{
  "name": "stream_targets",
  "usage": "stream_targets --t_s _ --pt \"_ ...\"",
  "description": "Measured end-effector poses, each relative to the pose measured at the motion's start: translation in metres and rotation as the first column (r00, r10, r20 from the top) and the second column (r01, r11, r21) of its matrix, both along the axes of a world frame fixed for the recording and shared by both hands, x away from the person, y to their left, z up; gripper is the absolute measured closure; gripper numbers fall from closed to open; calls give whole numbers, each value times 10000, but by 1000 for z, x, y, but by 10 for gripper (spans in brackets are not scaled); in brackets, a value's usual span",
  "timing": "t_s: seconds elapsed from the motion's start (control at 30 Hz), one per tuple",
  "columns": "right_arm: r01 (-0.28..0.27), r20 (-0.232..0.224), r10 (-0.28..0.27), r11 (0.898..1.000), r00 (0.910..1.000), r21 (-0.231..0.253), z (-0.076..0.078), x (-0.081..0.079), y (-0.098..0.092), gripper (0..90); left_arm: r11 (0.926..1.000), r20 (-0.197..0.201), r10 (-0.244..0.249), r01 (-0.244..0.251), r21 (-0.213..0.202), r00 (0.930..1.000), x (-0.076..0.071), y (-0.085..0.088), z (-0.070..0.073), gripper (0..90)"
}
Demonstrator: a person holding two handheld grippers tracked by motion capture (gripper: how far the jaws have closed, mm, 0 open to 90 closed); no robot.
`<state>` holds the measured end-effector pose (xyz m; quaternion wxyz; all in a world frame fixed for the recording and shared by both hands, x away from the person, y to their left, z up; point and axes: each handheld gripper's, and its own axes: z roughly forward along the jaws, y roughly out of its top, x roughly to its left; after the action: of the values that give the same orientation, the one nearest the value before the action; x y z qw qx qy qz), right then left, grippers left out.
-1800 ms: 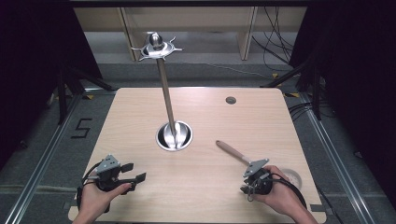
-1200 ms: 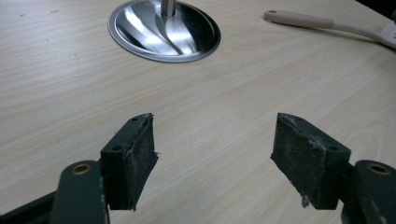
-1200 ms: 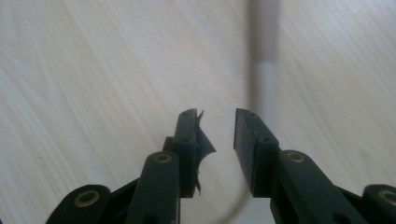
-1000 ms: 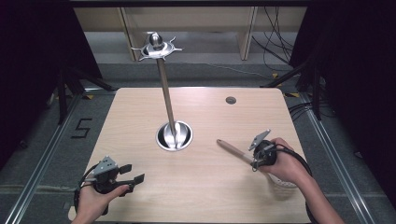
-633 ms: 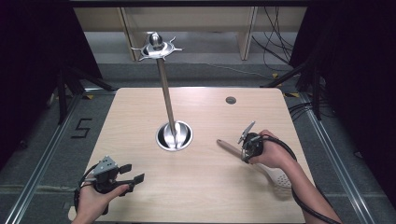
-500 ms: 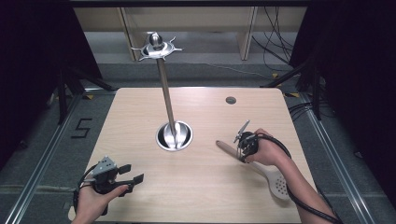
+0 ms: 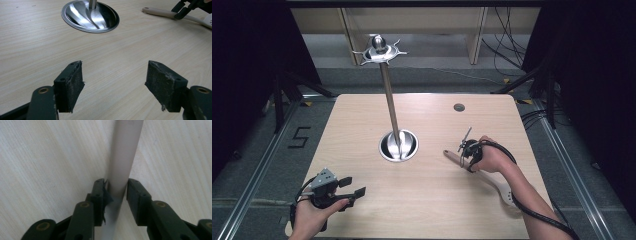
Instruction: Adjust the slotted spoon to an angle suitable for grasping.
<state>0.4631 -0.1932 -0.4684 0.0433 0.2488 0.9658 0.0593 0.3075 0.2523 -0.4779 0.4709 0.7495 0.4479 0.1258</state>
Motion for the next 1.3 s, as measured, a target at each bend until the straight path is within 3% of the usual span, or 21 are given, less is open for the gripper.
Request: stream_targets --t_s 0.47,0.53,0.6,0.73,0.9,1.07,1.1,1.17,1.3 --pt "152 -104 -154 9998 9998 -128 -1 1 3 716 10000 -23 16 -16 51 10000 0 0 0 286" --pt "-118 -93 119 9999 9999 79 -2 1 1 728 10000 -30 -4 5 78 10000 0 1 0 286" --pt "124 -171 -122 9998 9998 129 -1 -2 3 735 10000 -47 37 -37 76 10000 0 1 0 286" --pt "-480 349 461 9973 9983 564 4 -12 3 747 9999 -25 -15 15 124 10000 0 1 0 286" --pt "-603 823 521 9930 9952 1013 14 -21 -3 748 10000 -61 48 -47 83 10000 0 1 0 286" --pt "-631 1399 375 9810 9894 1834 27 -35 -12 749 9999 -66 63 -63 83 10000 0 0 0 286" --pt "-934 1650 597 9742 9845 2053 30 -36 -15 749 10000 -43 62 -62 41 10000 0 0 -1 286" --pt "-847 1796 422 9679 9828 2365 35 -40 -19 749 9999 -88 106 -105 66 9999 0 0 -1 286" --pt "-979 2128 273 9394 9767 3287 47 -47 -26 749 9999 -86 102 -101 78 9999 0 1 0 287"
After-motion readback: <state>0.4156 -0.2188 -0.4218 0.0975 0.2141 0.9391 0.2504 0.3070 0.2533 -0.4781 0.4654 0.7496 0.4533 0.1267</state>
